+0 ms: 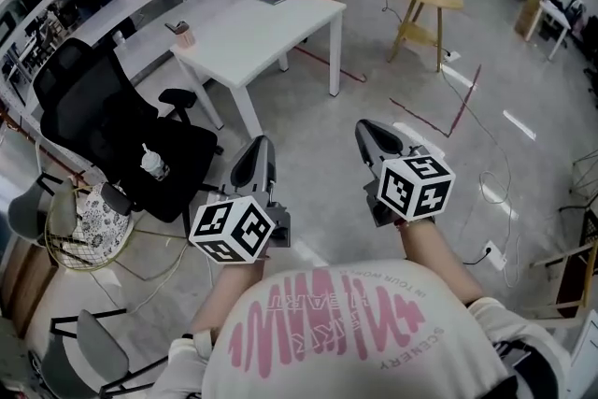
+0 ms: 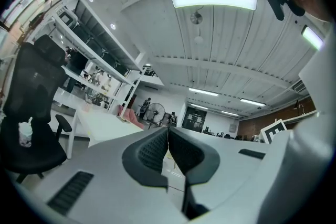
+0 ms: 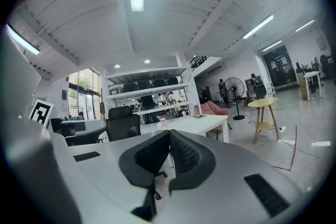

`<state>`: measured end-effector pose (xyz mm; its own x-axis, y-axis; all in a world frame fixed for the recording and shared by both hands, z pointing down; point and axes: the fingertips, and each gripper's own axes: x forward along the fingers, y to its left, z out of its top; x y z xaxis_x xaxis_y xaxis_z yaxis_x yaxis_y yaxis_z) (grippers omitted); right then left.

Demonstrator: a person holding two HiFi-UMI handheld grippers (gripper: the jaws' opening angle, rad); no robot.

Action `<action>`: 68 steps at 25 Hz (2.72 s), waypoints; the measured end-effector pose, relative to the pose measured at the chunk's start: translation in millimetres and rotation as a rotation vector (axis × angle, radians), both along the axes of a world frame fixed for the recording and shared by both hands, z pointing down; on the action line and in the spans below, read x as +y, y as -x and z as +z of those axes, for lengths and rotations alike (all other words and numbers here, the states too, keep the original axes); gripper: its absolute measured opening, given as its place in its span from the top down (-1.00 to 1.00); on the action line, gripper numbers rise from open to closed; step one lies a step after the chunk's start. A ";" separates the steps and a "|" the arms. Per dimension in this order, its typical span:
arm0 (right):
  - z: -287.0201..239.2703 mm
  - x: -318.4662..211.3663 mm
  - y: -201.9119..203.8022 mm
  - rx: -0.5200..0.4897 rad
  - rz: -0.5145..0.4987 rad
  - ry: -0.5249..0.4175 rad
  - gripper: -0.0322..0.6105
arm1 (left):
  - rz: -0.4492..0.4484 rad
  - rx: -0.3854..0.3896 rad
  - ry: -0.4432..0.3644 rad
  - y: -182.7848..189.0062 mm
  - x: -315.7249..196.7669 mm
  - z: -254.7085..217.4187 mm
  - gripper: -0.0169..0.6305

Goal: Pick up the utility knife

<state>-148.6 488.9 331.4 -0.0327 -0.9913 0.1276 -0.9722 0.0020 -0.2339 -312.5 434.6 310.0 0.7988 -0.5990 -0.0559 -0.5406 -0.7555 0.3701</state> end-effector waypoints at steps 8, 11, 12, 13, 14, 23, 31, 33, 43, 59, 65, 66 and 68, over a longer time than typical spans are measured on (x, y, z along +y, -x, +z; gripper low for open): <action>33.8 -54.0 13.1 0.005 -0.049 0.083 0.85 | -0.019 0.004 0.081 7.0 -45.5 35.0 0.87; 41.9 -72.0 8.8 -0.005 -0.055 0.093 0.85 | -0.026 -0.006 0.102 5.5 -59.8 45.9 0.87; 43.7 -79.5 6.3 -0.012 -0.058 0.094 0.85 | -0.032 -0.009 0.105 4.4 -66.3 47.9 0.87; 45.1 -88.0 3.7 -0.020 -0.062 0.094 0.85 | -0.039 -0.010 0.107 2.9 -74.3 49.1 0.87; 46.0 -97.8 0.8 -0.027 -0.067 0.093 0.85 | -0.045 -0.010 0.108 0.5 -83.6 49.6 0.87; 42.0 -200.1 -45.5 -0.039 -0.133 0.081 0.85 | -0.088 -0.003 0.074 -48.9 -175.9 30.9 0.87; 12.9 -282.2 -122.2 -0.041 -0.140 0.012 0.85 | -0.103 0.083 0.024 -110.9 -247.7 1.2 0.88; 3.6 -299.3 -142.1 -0.021 -0.138 -0.019 0.85 | -0.100 0.121 0.020 -127.9 -265.7 -4.7 0.88; -12.1 -355.9 -218.3 0.078 -0.148 -0.080 0.85 | -0.093 0.086 -0.003 -216.5 -330.9 -6.6 0.88; 42.5 -405.6 -263.9 -0.026 -0.133 0.010 0.85 | -0.075 0.026 0.053 -259.8 -382.8 24.8 0.88; 51.2 -442.0 -289.0 -0.054 -0.097 0.021 0.85 | -0.048 0.006 0.049 -279.1 -420.6 34.6 0.88; 52.3 -451.1 -291.1 -0.049 -0.097 0.025 0.85 | -0.049 0.004 0.055 -281.7 -430.7 37.3 0.87; 56.8 -471.5 -295.0 -0.041 -0.097 0.038 0.85 | -0.047 0.003 0.076 -287.8 -452.8 44.9 0.88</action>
